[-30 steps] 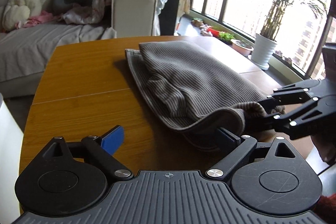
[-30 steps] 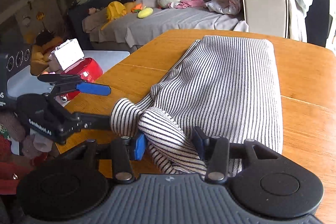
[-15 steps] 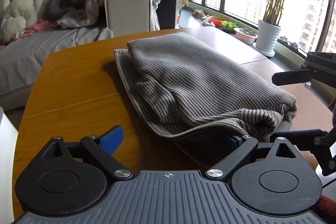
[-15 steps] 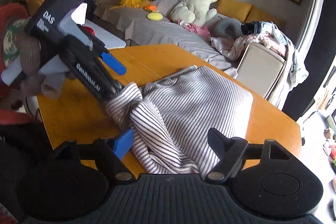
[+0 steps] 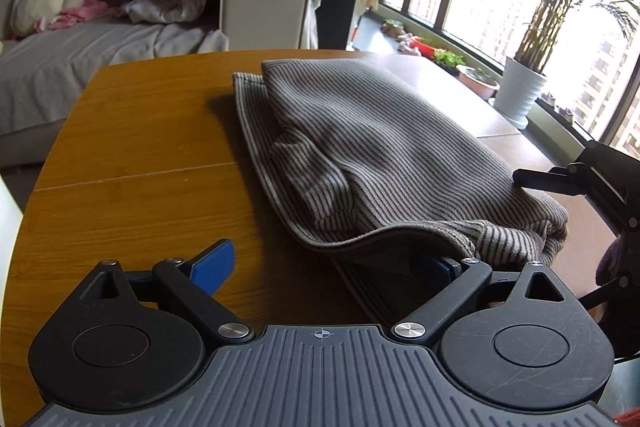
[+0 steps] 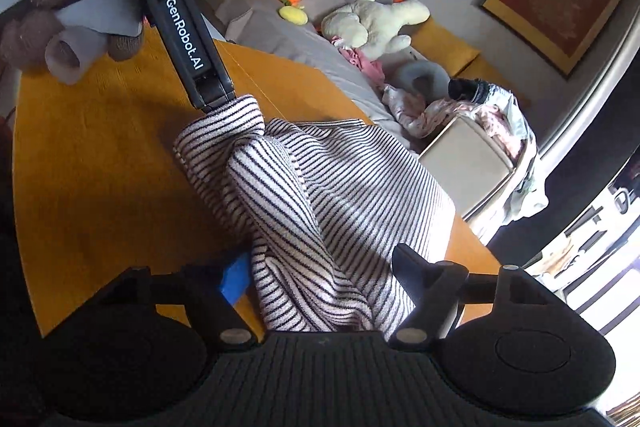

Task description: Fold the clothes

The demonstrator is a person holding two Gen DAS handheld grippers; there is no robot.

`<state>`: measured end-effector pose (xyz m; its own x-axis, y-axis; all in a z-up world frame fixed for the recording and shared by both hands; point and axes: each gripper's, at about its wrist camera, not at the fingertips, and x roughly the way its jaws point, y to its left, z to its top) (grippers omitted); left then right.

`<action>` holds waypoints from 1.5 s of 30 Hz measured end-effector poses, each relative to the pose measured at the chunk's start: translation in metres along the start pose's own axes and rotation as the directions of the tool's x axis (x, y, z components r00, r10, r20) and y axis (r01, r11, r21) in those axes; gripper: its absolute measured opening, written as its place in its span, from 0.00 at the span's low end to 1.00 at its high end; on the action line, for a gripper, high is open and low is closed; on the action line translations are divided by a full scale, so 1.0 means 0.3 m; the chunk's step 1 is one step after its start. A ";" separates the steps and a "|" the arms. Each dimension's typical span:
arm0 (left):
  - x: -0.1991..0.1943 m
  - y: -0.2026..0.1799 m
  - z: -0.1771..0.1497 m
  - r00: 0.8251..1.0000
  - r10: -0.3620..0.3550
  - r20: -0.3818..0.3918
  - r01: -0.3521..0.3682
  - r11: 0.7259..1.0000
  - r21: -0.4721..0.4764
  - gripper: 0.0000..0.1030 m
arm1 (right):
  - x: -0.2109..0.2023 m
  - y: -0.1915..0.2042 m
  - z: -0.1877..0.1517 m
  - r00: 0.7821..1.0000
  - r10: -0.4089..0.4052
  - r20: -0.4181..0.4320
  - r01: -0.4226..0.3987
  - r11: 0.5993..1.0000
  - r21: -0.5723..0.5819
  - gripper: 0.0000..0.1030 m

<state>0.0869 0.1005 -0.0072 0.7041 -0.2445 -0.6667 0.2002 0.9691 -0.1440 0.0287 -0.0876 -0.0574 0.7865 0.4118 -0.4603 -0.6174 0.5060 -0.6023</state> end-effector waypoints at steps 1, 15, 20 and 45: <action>-0.001 0.003 -0.002 1.000 0.000 -0.001 0.000 1.000 -0.003 0.95 | 0.007 0.012 0.002 1.000 -0.030 0.003 0.030 0.999 -0.030 0.72; -0.127 0.098 0.016 0.997 0.016 0.077 -0.009 0.995 -0.096 0.95 | 0.075 0.025 0.050 1.000 -0.005 -0.018 0.002 0.983 -0.186 0.42; -0.156 0.080 0.025 0.995 0.014 0.101 -0.006 0.996 -0.085 0.95 | 0.009 -0.013 0.087 0.994 0.090 -0.062 -0.094 0.993 -0.073 0.24; 0.131 0.038 0.131 0.999 -0.045 -0.003 0.045 0.995 0.087 0.90 | 0.299 -0.454 0.157 0.944 0.316 -0.096 -0.285 0.927 0.243 0.24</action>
<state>0.1437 0.1006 -0.0062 0.6924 -0.2878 -0.6616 0.2899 0.9507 -0.1101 0.1827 -0.0840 0.0141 0.5490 0.4759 -0.6871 -0.8006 0.5356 -0.2688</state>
